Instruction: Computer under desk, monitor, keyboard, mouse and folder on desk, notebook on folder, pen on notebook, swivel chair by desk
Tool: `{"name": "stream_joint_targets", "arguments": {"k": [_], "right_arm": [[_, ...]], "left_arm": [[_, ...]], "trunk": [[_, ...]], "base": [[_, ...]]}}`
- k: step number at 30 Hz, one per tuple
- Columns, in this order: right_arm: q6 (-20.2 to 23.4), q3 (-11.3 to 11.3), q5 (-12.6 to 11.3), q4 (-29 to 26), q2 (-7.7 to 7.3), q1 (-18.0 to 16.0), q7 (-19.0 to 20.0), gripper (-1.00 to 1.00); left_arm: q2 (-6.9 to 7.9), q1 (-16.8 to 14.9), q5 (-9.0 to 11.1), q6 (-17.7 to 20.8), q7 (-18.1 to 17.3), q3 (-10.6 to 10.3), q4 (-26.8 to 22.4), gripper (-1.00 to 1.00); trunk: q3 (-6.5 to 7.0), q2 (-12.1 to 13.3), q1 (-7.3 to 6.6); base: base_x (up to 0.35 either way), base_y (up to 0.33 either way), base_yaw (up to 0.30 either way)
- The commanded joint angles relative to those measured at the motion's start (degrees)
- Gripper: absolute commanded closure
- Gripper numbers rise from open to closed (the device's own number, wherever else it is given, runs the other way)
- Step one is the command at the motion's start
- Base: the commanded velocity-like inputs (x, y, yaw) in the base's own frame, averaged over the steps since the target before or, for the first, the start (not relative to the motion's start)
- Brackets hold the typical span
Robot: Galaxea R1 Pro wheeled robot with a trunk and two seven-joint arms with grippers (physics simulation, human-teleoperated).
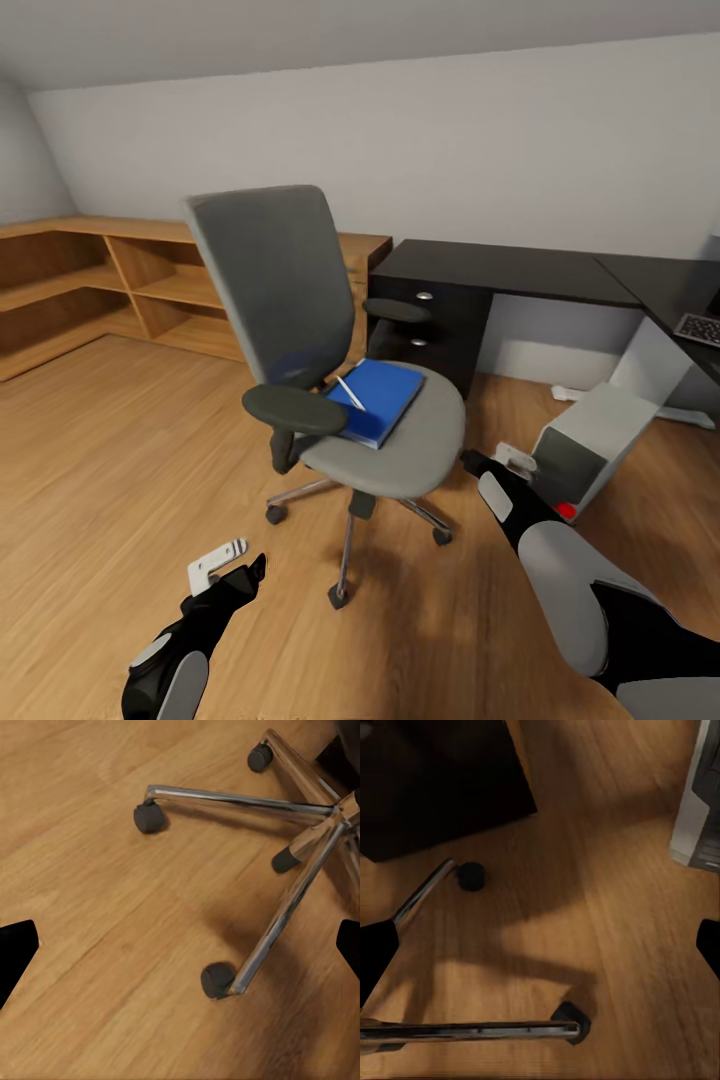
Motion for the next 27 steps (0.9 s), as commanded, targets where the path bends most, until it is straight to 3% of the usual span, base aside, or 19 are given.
{"name": "stream_joint_targets", "arguments": {"k": [1, 10, 19, 27], "right_arm": [[0.27, 0.15, -0.64, -0.17, 0.03, 0.00, -0.13, -1.00], [0.27, 0.15, -0.64, -0.12, 0.03, 0.00, -0.05, -1.00], [0.27, 0.15, -0.62, -0.20, 0.03, 0.00, 0.04, -1.00], [0.27, 0.15, -0.60, -0.20, 0.01, 0.00, 0.12, -1.00]], "left_arm": [[0.00, -0.05, 0.59, 0.11, 0.54, -0.08, -0.06, -1.00], [0.00, -0.05, 0.42, 0.07, 0.51, -0.25, -0.06, -1.00], [0.00, -0.05, 0.39, 0.09, 0.49, -0.41, -0.06, -1.00], [-0.02, -0.05, 0.39, 0.09, 0.45, -0.66, -0.03, -1.00]], "trunk": [[-0.05, -0.02, -0.01], [-0.05, -0.02, -0.01], [-0.05, -0.02, -0.01], [-0.05, -0.02, -0.01]], "base": [[0.001, 0.000, 0.272], [0.008, 0.000, 0.276], [0.238, 0.000, 0.277], [0.025, 0.000, 0.277]]}}
